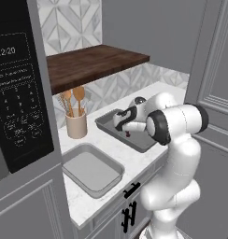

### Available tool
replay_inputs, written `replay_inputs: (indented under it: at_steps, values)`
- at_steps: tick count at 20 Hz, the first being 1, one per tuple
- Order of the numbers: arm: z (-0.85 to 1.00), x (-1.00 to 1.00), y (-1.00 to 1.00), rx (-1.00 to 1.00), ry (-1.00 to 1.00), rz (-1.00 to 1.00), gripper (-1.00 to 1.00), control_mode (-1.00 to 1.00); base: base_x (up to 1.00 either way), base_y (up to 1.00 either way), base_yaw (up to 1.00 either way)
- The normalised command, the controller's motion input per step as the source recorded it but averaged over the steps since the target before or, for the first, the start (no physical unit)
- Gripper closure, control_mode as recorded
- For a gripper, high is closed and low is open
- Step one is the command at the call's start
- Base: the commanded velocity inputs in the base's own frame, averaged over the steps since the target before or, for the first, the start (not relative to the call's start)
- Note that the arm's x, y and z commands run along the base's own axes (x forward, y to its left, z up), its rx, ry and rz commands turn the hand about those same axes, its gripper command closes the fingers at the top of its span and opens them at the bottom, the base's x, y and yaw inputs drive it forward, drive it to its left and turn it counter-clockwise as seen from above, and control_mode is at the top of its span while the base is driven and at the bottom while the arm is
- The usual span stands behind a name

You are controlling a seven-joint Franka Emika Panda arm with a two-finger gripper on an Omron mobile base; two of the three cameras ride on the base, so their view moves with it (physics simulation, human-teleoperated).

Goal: Place one lemon wedge and one chicken drumstick in each tupperware on the nearby counter, to pack two identical lunches.

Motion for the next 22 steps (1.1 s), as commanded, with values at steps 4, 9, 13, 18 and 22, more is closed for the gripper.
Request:
replay_inputs:
  at_steps: [4,9,13,18,22]
  values:
    - [0.9,-1.0,0.01,0.0,-0.03,0.0,-1.0,-1.0,0.0,0.0,0.0]
    - [0.72,-1.0,0.06,0.0,0.0,0.0,-1.0,-1.0,0.0,0.0,0.0]
    - [0.49,-1.0,0.0,0.0,0.0,0.0,-1.0,-1.0,0.0,0.0,0.0]
    - [0.02,-1.0,-0.27,0.0,0.0,-0.03,-1.0,-1.0,0.0,0.0,0.0]
    - [0.01,-1.0,-0.39,0.0,-0.02,-0.07,-1.0,-1.0,0.0,0.0,0.0]
